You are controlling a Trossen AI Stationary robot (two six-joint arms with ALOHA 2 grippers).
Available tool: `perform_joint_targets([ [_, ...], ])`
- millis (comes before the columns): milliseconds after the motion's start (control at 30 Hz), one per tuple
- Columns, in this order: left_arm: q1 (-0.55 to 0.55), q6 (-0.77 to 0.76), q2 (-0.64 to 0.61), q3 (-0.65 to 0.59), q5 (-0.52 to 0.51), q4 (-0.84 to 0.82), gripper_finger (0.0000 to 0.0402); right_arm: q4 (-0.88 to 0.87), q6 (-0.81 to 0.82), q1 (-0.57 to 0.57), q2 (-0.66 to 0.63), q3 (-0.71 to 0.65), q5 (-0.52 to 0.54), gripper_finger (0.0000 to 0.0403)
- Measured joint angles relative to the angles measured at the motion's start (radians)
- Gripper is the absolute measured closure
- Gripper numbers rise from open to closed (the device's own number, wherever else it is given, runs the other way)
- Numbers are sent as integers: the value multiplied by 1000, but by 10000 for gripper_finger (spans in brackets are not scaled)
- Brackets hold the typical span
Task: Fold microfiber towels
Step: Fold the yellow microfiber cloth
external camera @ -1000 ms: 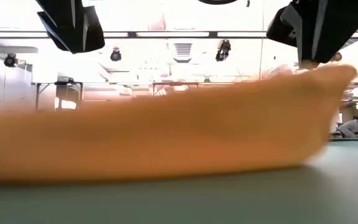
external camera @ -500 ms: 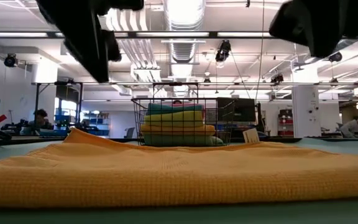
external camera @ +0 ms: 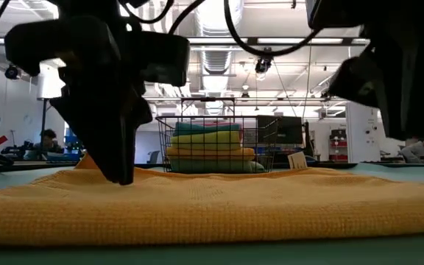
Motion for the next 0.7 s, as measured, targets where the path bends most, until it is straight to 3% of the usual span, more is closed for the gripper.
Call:
perform_joint_targets([
  [267, 1, -5, 17, 0, 0, 6, 354, 137, 68, 0, 4, -109, -24, 391],
  [533, 1, -109, 19, -3, -1, 73, 396, 146, 118, -13, 19, -168, -27, 394],
  [700, 0, -112, 51, -3, 0, 84, 400, 146, 120, -53, 17, -184, -35, 394],
])
